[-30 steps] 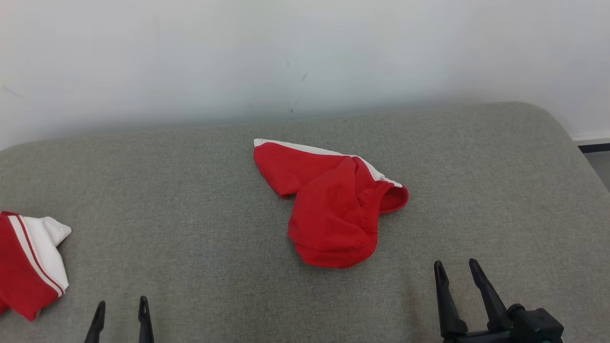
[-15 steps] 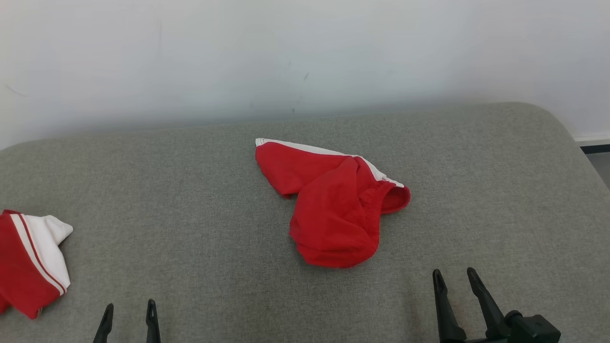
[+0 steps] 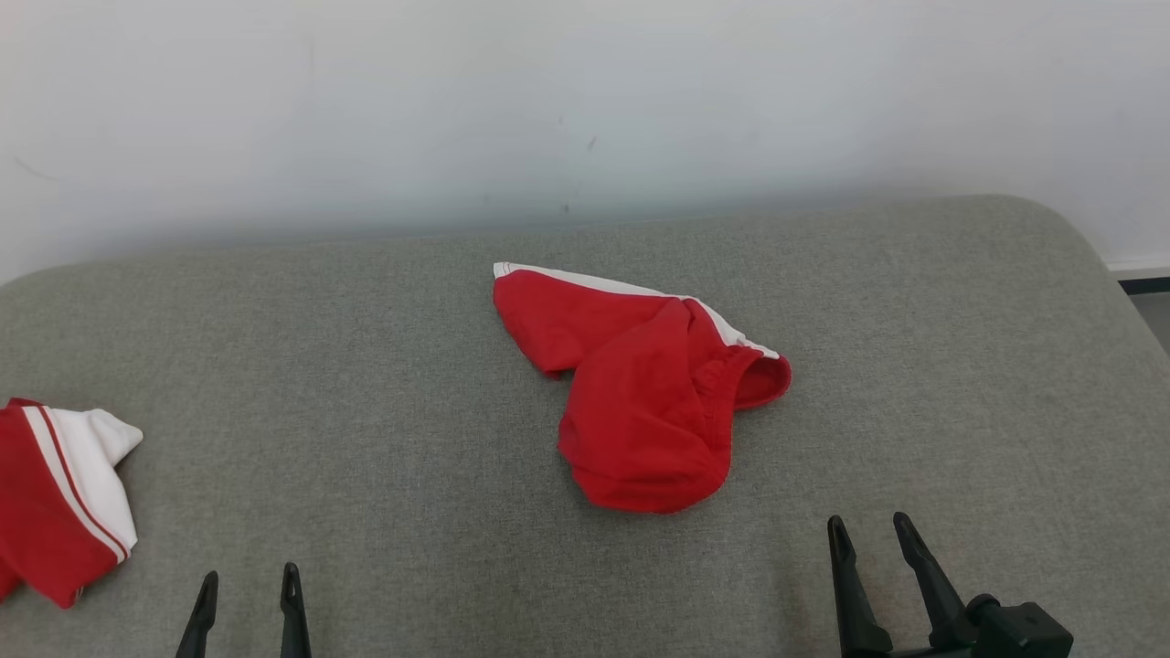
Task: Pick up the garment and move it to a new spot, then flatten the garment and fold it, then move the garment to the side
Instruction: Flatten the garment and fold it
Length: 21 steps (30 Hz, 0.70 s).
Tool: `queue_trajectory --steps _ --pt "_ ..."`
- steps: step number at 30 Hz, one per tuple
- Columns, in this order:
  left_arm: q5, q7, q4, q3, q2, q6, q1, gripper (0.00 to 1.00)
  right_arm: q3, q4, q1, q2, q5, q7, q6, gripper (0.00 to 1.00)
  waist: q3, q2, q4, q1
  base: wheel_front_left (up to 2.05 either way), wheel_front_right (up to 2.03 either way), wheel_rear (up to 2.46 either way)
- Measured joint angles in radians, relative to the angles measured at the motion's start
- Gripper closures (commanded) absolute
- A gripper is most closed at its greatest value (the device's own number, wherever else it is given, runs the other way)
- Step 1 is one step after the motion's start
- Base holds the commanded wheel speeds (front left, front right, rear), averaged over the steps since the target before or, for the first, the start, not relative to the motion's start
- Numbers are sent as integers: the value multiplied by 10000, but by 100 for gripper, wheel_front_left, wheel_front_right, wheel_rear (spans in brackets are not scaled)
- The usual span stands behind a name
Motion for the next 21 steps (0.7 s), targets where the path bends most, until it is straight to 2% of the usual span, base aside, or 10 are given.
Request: queue_trajectory --steps 21 --pt "-107 0 69 33 -8 13 4 0 44 38 -7 2 10 0 0 0 -79 0 30 0 0 0 0"
